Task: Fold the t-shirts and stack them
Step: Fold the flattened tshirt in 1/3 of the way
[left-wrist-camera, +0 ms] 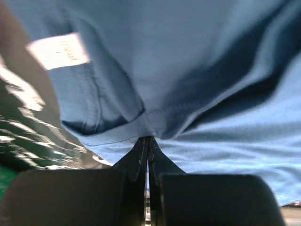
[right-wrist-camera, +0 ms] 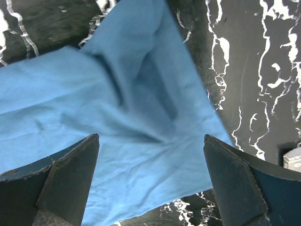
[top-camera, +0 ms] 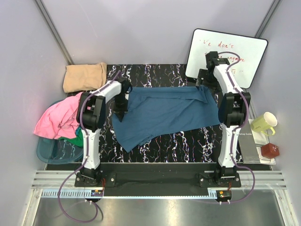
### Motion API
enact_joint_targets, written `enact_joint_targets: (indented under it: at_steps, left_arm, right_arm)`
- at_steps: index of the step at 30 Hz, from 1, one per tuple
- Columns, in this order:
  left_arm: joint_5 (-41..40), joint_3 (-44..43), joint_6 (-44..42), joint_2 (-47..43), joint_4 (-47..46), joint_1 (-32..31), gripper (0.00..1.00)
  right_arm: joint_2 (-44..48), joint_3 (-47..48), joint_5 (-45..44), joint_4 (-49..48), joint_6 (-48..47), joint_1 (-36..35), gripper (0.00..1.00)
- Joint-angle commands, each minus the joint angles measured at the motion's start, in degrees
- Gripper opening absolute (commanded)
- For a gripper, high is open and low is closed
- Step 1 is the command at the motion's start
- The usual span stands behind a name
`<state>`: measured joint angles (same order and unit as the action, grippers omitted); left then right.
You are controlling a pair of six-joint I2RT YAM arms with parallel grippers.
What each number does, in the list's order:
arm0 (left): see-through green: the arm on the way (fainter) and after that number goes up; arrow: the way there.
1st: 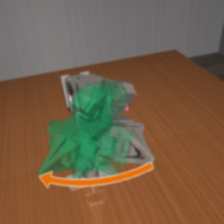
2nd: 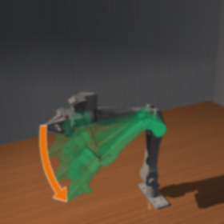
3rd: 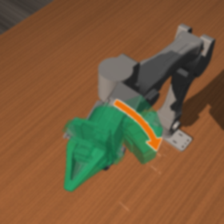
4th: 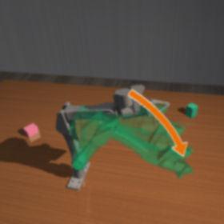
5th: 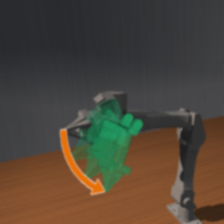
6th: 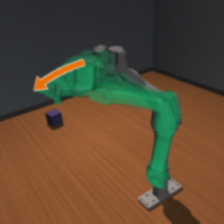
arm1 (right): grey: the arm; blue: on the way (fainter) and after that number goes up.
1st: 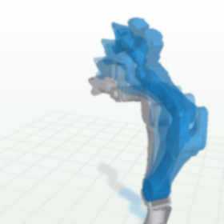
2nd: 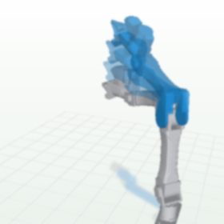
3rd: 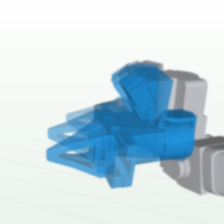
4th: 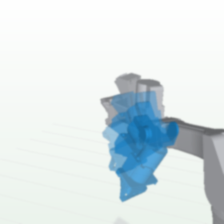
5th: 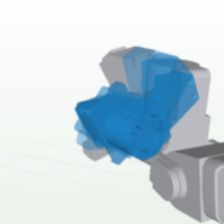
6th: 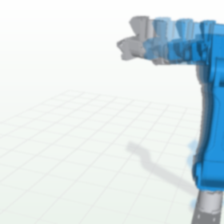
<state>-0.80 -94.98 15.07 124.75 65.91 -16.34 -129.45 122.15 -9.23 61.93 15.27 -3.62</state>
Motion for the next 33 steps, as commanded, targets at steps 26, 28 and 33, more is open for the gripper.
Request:
enact_joint_targets:
  at_steps: [26, 28, 33]
  left_arm:
    - [-5.3, -10.1, -1.2, 6.4, 2.4, 6.9, 0.00]
    - [-5.4, -9.8, -1.2, 6.4, 2.4, 6.9, 0.00]
    - [-5.2, -9.8, -1.2, 6.6, 2.3, 6.9, 0.00]
  right_arm:
    - [7.2, -21.4, 17.5, -9.6, 6.5, 6.0, 0.49]
    - [10.1, -23.6, 18.3, -10.9, 6.0, 6.8, 0.50]
    - [15.5, -29.2, 19.8, -13.1, 5.2, 7.9, 0.52]
